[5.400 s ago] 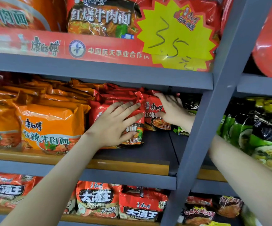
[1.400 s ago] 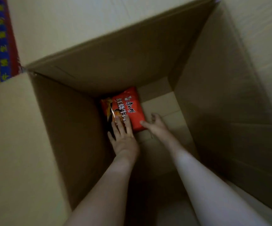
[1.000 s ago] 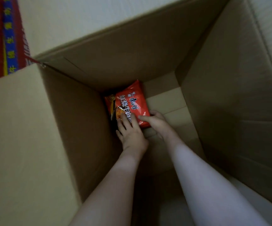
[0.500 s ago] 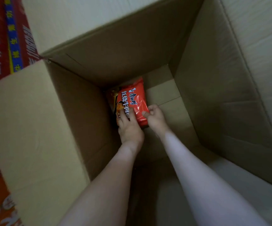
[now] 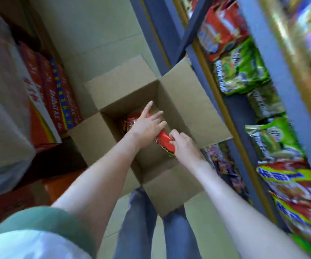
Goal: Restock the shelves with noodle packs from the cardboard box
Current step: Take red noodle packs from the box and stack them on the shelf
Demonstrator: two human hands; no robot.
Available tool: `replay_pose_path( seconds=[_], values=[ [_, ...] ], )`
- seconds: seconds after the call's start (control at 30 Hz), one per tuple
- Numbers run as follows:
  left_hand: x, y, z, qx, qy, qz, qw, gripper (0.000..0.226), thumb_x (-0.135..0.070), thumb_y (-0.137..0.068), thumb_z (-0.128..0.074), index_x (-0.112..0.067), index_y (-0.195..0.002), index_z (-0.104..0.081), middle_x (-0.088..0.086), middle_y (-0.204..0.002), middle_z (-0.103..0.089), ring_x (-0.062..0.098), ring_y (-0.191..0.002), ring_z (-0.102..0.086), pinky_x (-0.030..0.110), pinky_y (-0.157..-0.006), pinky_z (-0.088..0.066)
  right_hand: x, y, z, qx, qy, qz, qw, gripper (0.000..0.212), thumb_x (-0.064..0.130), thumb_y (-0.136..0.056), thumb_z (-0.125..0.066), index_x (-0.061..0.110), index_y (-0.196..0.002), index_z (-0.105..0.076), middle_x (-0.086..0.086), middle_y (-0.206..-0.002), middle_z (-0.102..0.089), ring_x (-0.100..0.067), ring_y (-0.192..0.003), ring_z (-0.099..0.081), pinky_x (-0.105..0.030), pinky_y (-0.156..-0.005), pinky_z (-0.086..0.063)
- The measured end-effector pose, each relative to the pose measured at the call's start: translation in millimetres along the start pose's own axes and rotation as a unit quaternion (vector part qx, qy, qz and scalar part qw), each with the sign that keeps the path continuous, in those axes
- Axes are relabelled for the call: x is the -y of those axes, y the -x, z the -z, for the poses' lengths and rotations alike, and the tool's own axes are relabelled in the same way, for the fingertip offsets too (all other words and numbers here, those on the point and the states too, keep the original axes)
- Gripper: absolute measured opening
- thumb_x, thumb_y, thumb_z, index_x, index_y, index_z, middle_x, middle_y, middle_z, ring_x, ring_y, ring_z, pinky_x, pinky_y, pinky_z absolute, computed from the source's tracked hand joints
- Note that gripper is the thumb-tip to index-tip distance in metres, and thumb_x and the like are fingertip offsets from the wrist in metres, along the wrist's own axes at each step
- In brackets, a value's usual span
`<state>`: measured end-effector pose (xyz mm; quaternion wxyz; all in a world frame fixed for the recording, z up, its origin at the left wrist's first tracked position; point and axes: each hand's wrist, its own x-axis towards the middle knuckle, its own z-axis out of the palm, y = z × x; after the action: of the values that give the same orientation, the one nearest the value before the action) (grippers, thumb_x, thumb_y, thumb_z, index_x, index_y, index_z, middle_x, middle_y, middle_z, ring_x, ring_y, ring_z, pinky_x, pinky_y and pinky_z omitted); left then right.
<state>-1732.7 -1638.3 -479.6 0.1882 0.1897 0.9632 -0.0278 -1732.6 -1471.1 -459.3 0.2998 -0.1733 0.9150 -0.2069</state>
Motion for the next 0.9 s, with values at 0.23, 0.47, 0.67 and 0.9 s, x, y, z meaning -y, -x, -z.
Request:
replay_pose_path(
  seconds=[0.23, 0.47, 0.67, 0.9],
  values=[
    [-73.7, 78.9, 146.1, -0.053, -0.021, -0.130, 0.990, 0.016, -0.026, -0.088, -0.056, -0.017, -0.100, -0.060, 0.004, -0.098, -0.063, 0.026, -0.093, -0.062, 0.035, -0.079, -0.046, 30.2, 161.2, 102.9, -0.085, 0.106, -0.005, 0.991, 0.029, 0.022, -0.090, -0.056, 0.016, -0.118, -0.050, -0.012, -0.100, -0.059, -0.036, -0.097, -0.054, -0.037, -0.073, -0.035],
    [-186.3, 136.4, 242.3, -0.229, -0.063, -0.230, 0.944, 0.032, -0.020, -0.049, -0.089, -0.014, -0.067, -0.063, 0.002, -0.061, -0.054, 0.022, -0.043, -0.053, 0.022, -0.036, -0.040, 39.3, 300.7, 162.8, -0.162, 0.229, -0.042, 0.959, 0.042, 0.040, -0.088, -0.059, 0.013, -0.119, -0.050, -0.005, -0.114, -0.062, -0.025, -0.114, -0.053, -0.033, -0.101, -0.032],
    [-313.4, 181.7, 301.7, -0.314, -0.049, -0.313, 0.895, 0.030, -0.015, -0.057, -0.083, -0.008, -0.080, -0.065, 0.007, -0.070, -0.060, 0.025, -0.052, -0.060, 0.027, -0.038, -0.045, 9.7, 455.3, 187.2, -0.233, 0.249, -0.135, 0.930, 0.023, 0.023, -0.095, -0.051, 0.012, -0.114, -0.048, -0.009, -0.101, -0.066, -0.031, -0.093, -0.063, -0.034, -0.063, -0.040],
    [-462.2, 222.1, 365.1, -0.387, -0.085, -0.420, 0.816, 0.041, -0.022, -0.041, -0.091, -0.010, -0.071, -0.066, 0.002, -0.060, -0.059, 0.020, -0.045, -0.057, 0.021, -0.038, -0.039, -35.4, 609.5, 203.2, -0.325, 0.208, -0.257, 0.886, 0.022, 0.022, -0.091, -0.055, 0.015, -0.111, -0.049, -0.006, -0.101, -0.066, -0.031, -0.094, -0.063, -0.036, -0.066, -0.045]
  ],
)
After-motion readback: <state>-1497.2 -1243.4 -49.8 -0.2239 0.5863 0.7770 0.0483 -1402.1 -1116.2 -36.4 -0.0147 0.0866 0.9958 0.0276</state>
